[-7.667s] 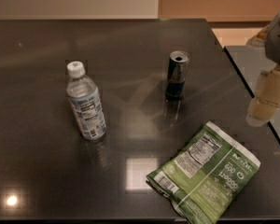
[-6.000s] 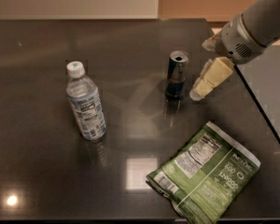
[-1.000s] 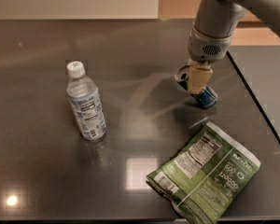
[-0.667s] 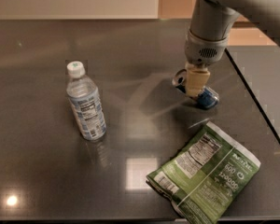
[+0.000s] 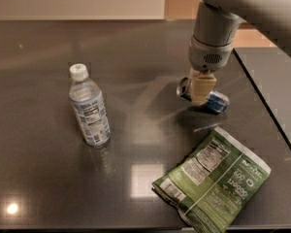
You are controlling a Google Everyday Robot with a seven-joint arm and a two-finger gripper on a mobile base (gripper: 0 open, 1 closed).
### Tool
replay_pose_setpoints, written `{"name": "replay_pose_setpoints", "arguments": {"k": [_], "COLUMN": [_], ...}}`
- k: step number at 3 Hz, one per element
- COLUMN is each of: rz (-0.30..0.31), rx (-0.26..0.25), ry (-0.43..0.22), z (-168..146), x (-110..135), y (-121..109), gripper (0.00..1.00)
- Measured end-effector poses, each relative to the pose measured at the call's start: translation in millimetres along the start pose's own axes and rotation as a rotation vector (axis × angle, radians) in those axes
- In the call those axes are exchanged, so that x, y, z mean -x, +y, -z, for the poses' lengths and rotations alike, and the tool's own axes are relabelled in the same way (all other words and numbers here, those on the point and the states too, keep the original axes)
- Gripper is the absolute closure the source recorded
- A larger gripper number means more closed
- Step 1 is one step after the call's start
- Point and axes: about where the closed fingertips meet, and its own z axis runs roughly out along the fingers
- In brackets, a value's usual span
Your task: Knock redbull can over
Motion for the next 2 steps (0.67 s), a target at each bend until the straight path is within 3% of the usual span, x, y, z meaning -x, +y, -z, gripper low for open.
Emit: {"name": "replay_pose_setpoints", "arguments": {"k": [1, 2], "rz": [0.008, 0.008], "rx": [0.014, 0.014], "ry": [-0.010, -0.010], "z": [-3.9, -3.9], "x": [1.8, 1.8], "y": [4.7, 4.7], "gripper": [0.00, 0.00]}}
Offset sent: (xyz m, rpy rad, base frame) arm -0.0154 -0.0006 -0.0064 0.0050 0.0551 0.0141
